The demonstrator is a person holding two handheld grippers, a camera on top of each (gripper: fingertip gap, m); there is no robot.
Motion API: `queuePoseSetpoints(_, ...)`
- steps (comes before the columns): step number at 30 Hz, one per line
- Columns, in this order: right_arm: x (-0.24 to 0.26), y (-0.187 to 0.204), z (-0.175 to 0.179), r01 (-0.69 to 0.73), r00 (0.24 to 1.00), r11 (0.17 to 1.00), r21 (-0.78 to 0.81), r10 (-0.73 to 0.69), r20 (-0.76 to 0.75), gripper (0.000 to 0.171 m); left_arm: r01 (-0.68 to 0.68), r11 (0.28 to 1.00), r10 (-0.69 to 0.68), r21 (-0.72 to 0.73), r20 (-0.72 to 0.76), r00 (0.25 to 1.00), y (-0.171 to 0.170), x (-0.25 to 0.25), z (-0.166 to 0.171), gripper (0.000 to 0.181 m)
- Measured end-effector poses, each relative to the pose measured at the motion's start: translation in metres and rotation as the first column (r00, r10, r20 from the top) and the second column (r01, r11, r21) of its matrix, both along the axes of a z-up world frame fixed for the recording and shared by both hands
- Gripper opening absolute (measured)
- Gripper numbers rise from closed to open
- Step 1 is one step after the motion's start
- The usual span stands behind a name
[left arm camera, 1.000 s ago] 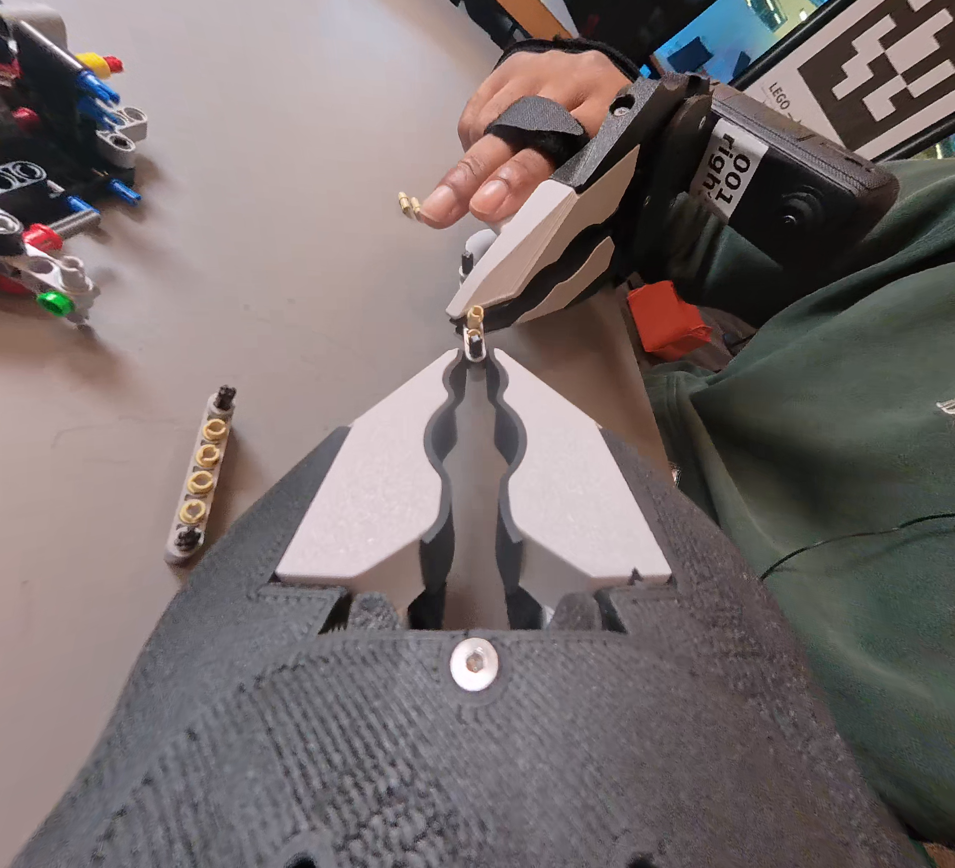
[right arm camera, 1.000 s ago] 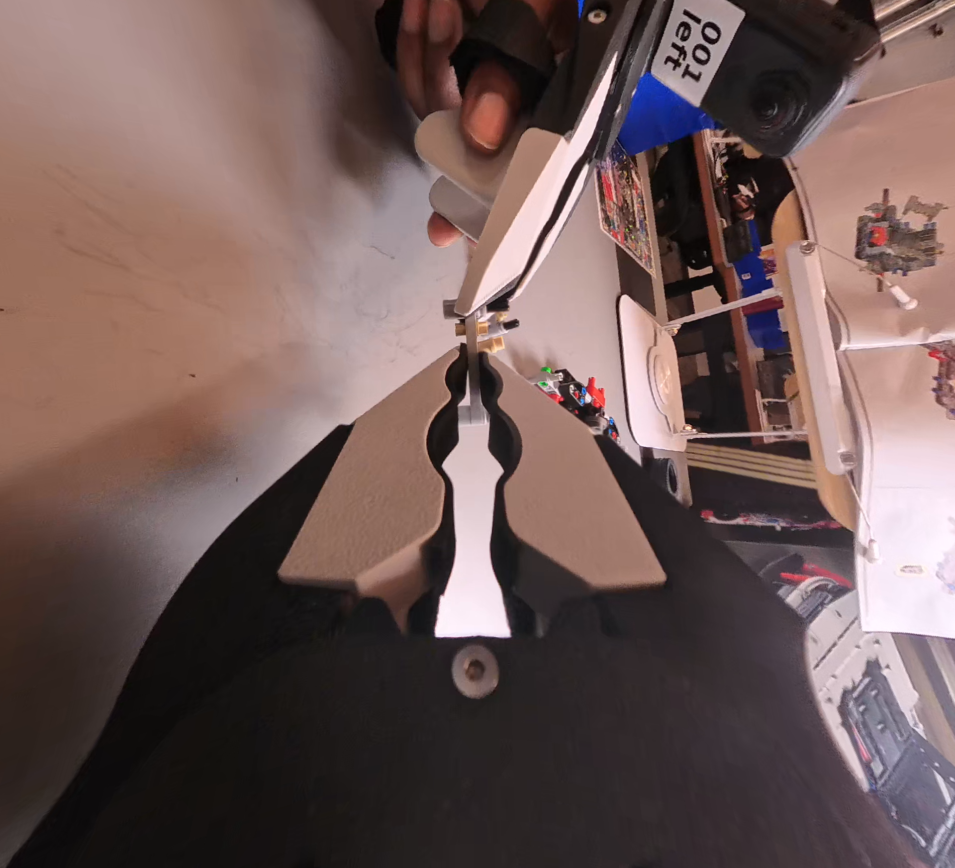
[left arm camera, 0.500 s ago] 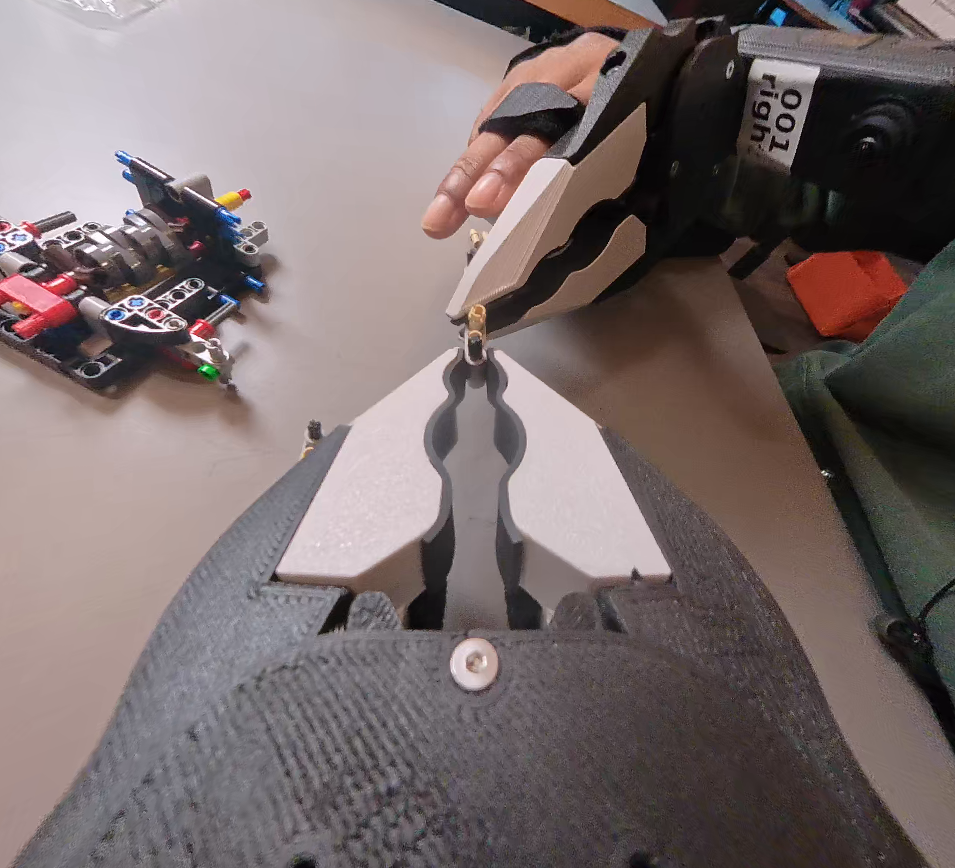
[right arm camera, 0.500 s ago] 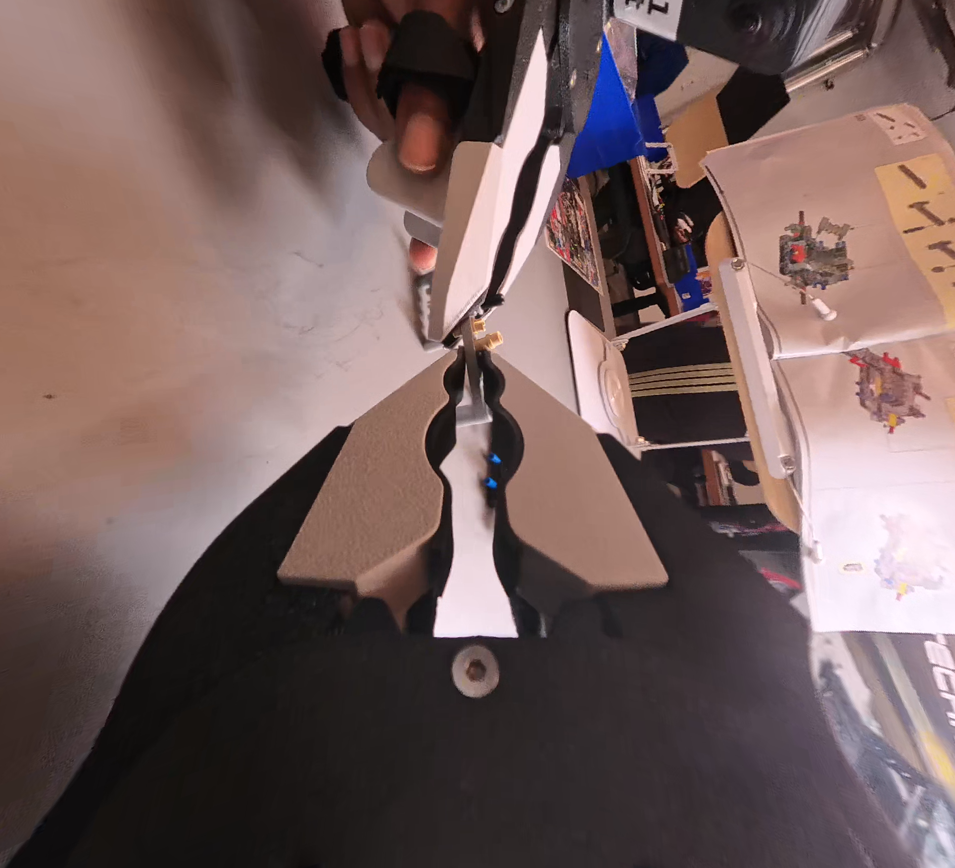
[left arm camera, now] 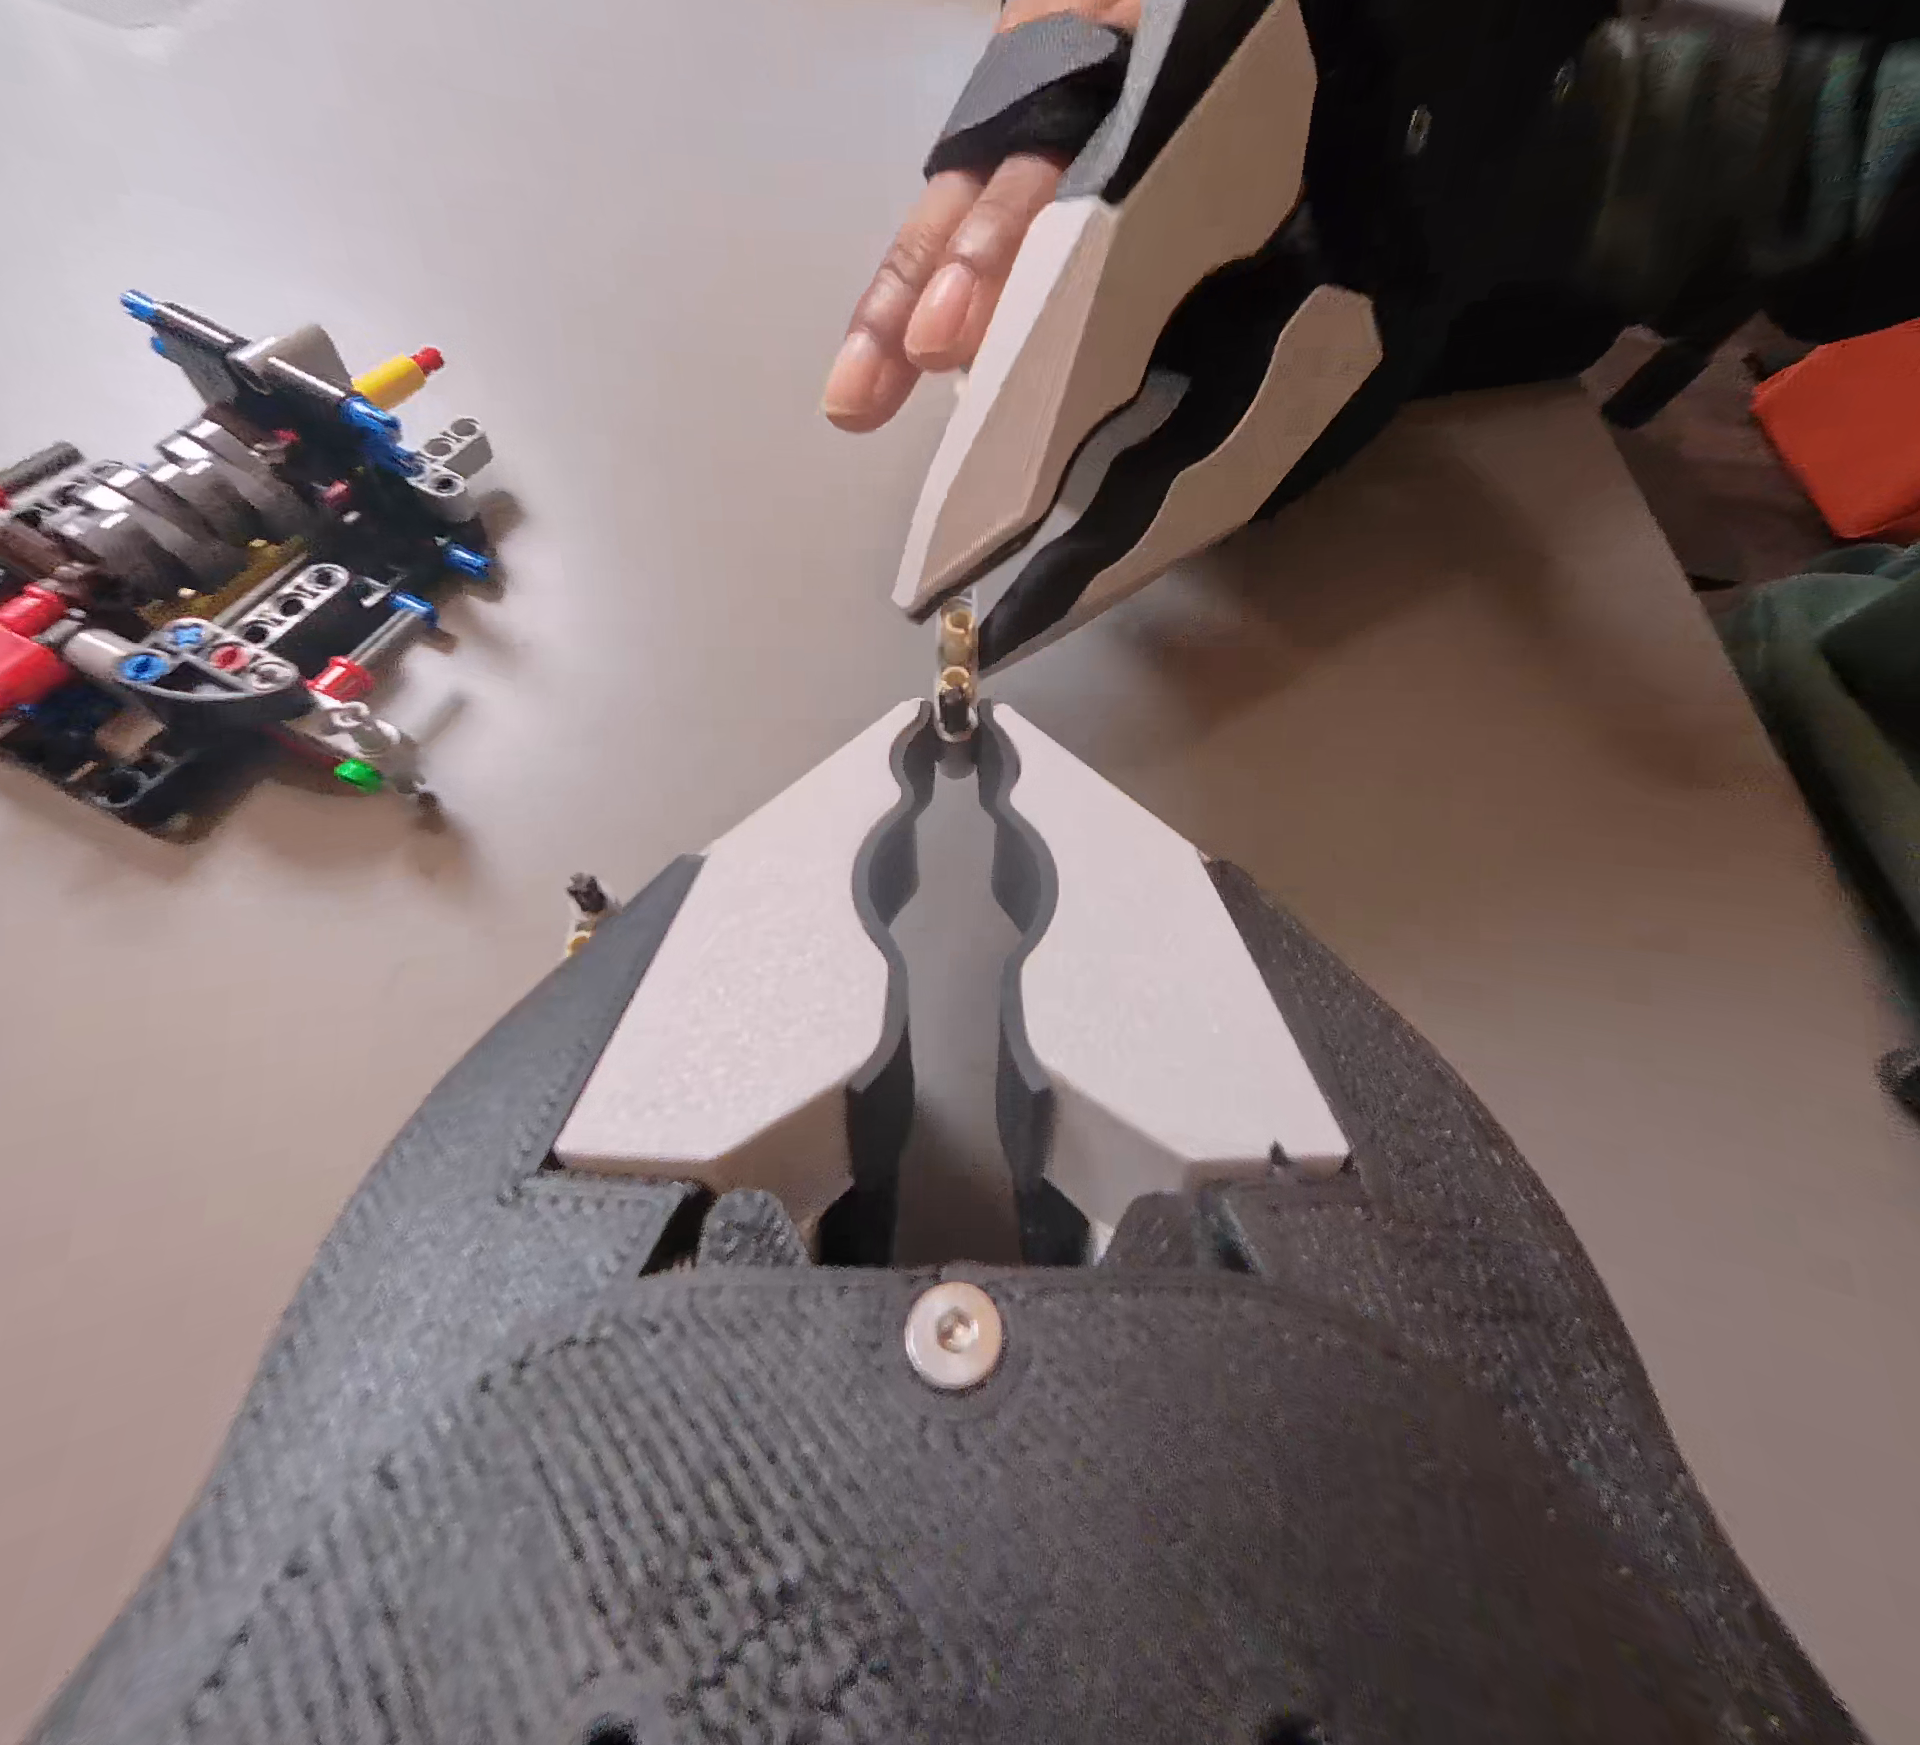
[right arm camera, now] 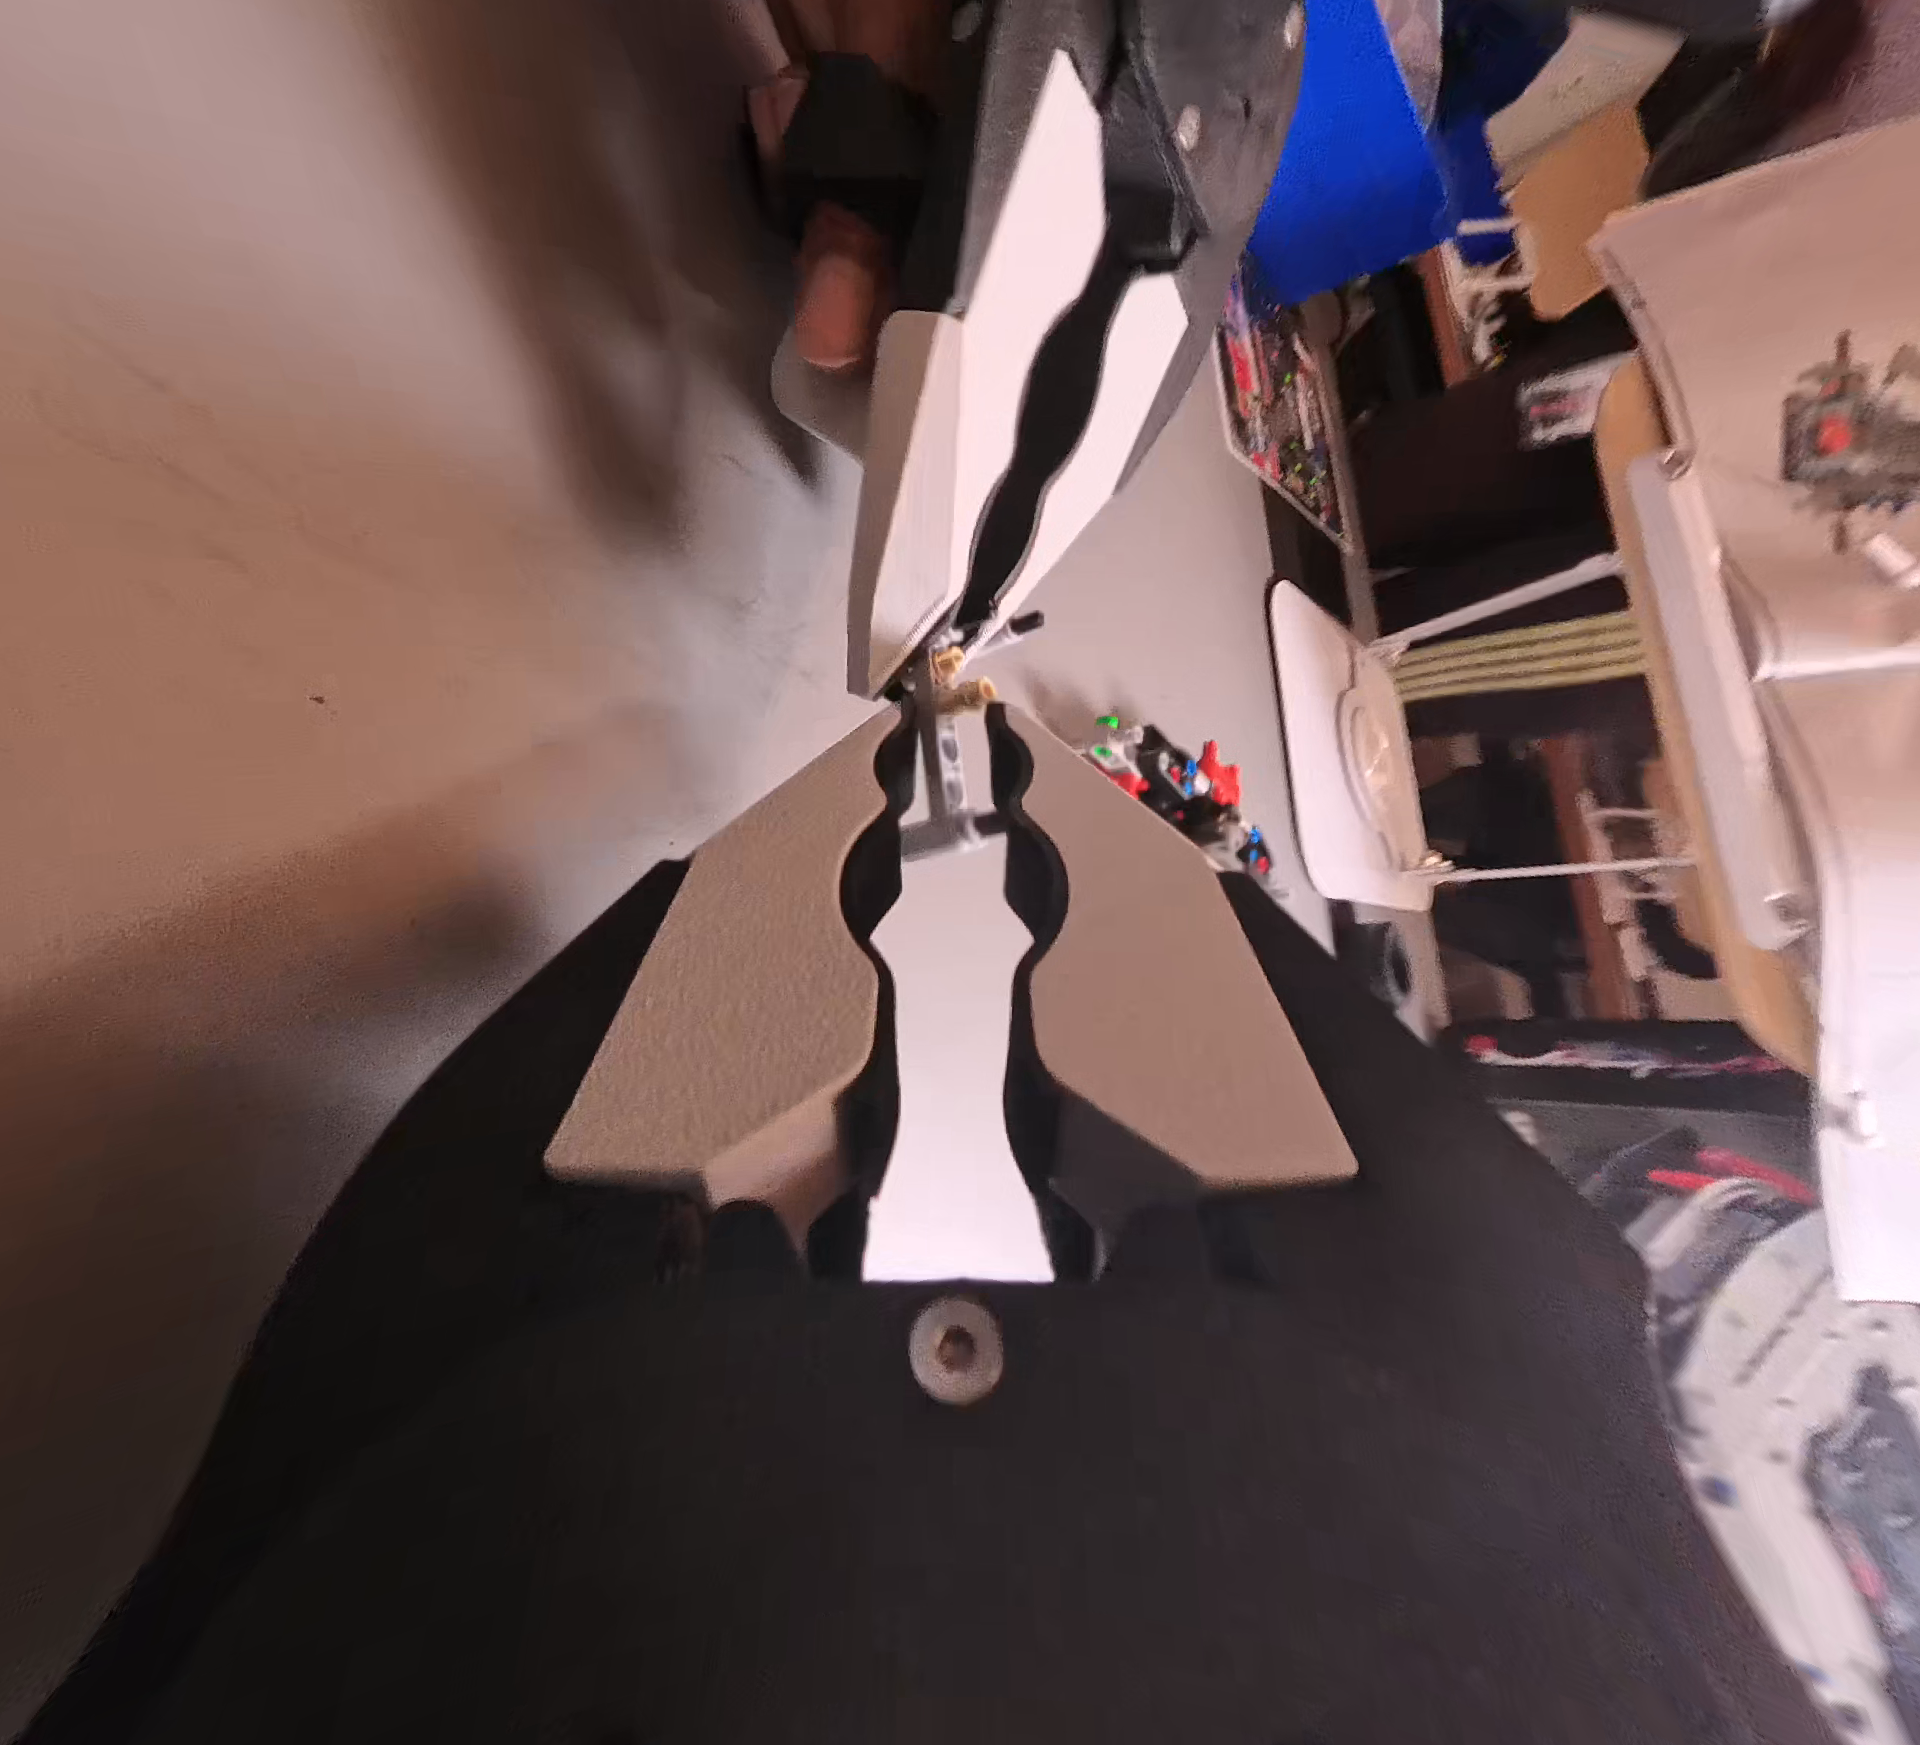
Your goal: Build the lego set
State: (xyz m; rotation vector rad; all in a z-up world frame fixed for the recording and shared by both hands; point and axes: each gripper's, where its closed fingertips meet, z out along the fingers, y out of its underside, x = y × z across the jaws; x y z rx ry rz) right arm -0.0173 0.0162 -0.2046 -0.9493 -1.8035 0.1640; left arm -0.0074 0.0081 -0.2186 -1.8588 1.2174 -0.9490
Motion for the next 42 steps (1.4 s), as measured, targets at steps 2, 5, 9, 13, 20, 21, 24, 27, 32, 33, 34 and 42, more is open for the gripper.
queuePoseSetpoints(2,0.007,0.003,0.008,0.001,0.999,0.988,-0.154,-0.006,-0.034,0.02,-0.022,0.997,0.026,0.068,-0.061,0.998,0.006,-0.003,-0.005,0.006)
queuePoseSetpoints(5,0.035,0.023,0.033,0.039,0.991,0.903,-0.428,-0.091,-0.1,0.023,-0.025,0.993,0.047,0.117,-0.188,0.981,0.007,-0.008,-0.021,0.006)
queuePoseSetpoints(9,0.098,0.063,0.019,0.207,0.97,0.789,-0.578,-0.243,0.015,0.019,-0.013,0.984,0.058,0.179,-0.252,0.966,0.006,-0.006,-0.027,0.006)
queuePoseSetpoints(13,0.131,0.041,-0.015,0.258,0.966,0.66,-0.705,-0.159,0.205,0.022,-0.015,0.986,0.057,0.167,-0.247,0.967,0.007,-0.006,-0.027,0.014)
queuePoseSetpoints(20,0.126,0.028,-0.035,0.275,0.951,0.691,-0.669,-0.095,0.293,0.015,-0.045,0.98,0.085,0.192,-0.208,0.974,0.008,-0.013,-0.013,0.022)
queuePoseSetpoints(21,0.126,0.029,-0.036,0.273,0.952,0.689,-0.671,-0.095,0.29,0.015,-0.05,0.979,0.09,0.199,-0.2,0.976,0.008,-0.014,-0.01,0.021)
queuePoseSetpoints(24,0.123,0.03,-0.037,0.264,0.955,0.698,-0.666,-0.092,0.281,0.015,-0.063,0.976,0.102,0.206,-0.184,0.978,0.01,-0.016,-0.007,0.021)
queuePoseSetpoints(27,0.121,0.03,-0.038,0.261,0.955,0.711,-0.653,-0.09,0.284,0.014,-0.062,0.976,0.101,0.21,-0.183,0.978,0.01,-0.017,-0.006,0.021)
queuePoseSetpoints(32,0.119,0.03,-0.042,0.278,0.942,0.753,-0.596,-0.091,0.323,0.01,-0.059,0.975,0.097,0.216,-0.171,0.98,0.009,-0.016,-0.003,0.02)
queuePoseSetpoints(33,0.118,0.029,-0.042,0.276,0.942,0.759,-0.589,-0.091,0.324,0.01,-0.059,0.975,0.097,0.217,-0.171,0.981,0.009,-0.015,-0.003,0.02)
queuePoseSetpoints(34,0.117,0.029,-0.042,0.274,0.942,0.766,-0.581,-0.093,0.323,0.01,-0.059,0.974,0.098,0.217,-0.171,0.98,0.009,-0.015,-0.003,0.02)
queuePoseSetpoints(42,0.113,0.025,-0.042,0.255,0.944,0.777,-0.576,-0.071,0.322,0.005,-0.052,0.973,0.092,0.224,-0.174,0.98,0.006,-0.012,-0.002,0.018)
